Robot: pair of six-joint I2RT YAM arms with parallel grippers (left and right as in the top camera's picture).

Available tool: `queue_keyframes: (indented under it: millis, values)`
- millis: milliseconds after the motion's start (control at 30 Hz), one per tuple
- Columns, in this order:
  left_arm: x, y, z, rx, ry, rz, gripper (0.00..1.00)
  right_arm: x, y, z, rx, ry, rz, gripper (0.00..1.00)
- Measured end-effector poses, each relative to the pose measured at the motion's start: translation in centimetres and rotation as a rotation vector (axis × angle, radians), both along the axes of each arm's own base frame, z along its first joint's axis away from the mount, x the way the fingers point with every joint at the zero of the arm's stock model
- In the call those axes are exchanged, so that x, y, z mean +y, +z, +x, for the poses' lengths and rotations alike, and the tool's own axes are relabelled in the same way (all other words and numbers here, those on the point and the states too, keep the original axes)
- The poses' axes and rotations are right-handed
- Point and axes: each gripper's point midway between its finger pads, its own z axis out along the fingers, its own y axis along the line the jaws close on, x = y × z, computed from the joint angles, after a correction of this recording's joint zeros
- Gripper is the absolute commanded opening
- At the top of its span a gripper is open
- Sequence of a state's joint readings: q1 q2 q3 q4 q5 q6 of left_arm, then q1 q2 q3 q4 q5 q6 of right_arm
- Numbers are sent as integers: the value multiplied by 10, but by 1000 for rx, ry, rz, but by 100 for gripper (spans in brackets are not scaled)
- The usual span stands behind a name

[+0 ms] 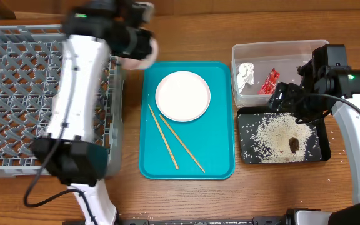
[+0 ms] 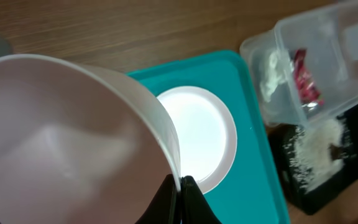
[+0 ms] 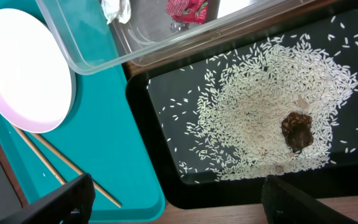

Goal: Sort waste into correct bins and load items into the dishwasher
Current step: 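Lift the pink bowl with the left gripper and set it in the rack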

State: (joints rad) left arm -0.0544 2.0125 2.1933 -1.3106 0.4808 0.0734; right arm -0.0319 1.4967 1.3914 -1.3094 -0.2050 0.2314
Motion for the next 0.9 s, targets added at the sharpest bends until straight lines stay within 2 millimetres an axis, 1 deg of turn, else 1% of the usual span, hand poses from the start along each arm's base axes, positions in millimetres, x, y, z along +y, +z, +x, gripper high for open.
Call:
queue_keyframes:
  millis: [67, 100, 200, 233, 267, 367, 467, 567, 700, 767, 800, 833, 867, 900]
  values:
    - [23, 4, 4, 0, 30, -66, 4, 0, 0, 0, 0, 0, 0, 88]
    - [38, 7, 5, -5, 47, -110, 4, 0, 0, 0, 0, -1, 0, 88]
    - [70, 15, 8, -19, 92, -203, 4, 0, 0, 0, 0, 0, 0, 88]
    - [81, 16, 9, -23, 104, -233, 4, 0, 0, 0, 1, 0, 0, 88]
    - [97, 14, 11, -23, 125, -277, 4, 0, 0, 0, 1, 0, 0, 87]
    - [111, 9, 14, -20, 124, -365, 4, 0, 0, 0, 0, 0, 0, 87]
    - [125, -4, 20, -1, 132, -460, 4, 0, 0, 0, 1, 0, 0, 87]
    - [144, -27, 26, 37, 165, -538, 4, 0, 0, 0, 2, 0, 0, 87]
    - [166, -55, 28, 92, 217, -616, 4, 0, 0, -2, 9, -1, 0, 87]
    - [175, -60, 27, 99, 234, -641, 5, 0, 0, -2, 10, 0, 1, 87]
    - [179, -62, 26, 107, 246, -650, 8, 0, 0, -2, 9, 0, 0, 88]
    - [184, -64, 24, 111, 257, -656, 16, 0, 0, -2, 10, 0, 0, 87]
    - [189, -66, 22, 117, 267, -654, 38, 0, 0, -2, 9, 0, 0, 87]
    - [194, -69, 19, 128, 281, -651, 52, 0, 0, -2, 10, 0, 0, 87]
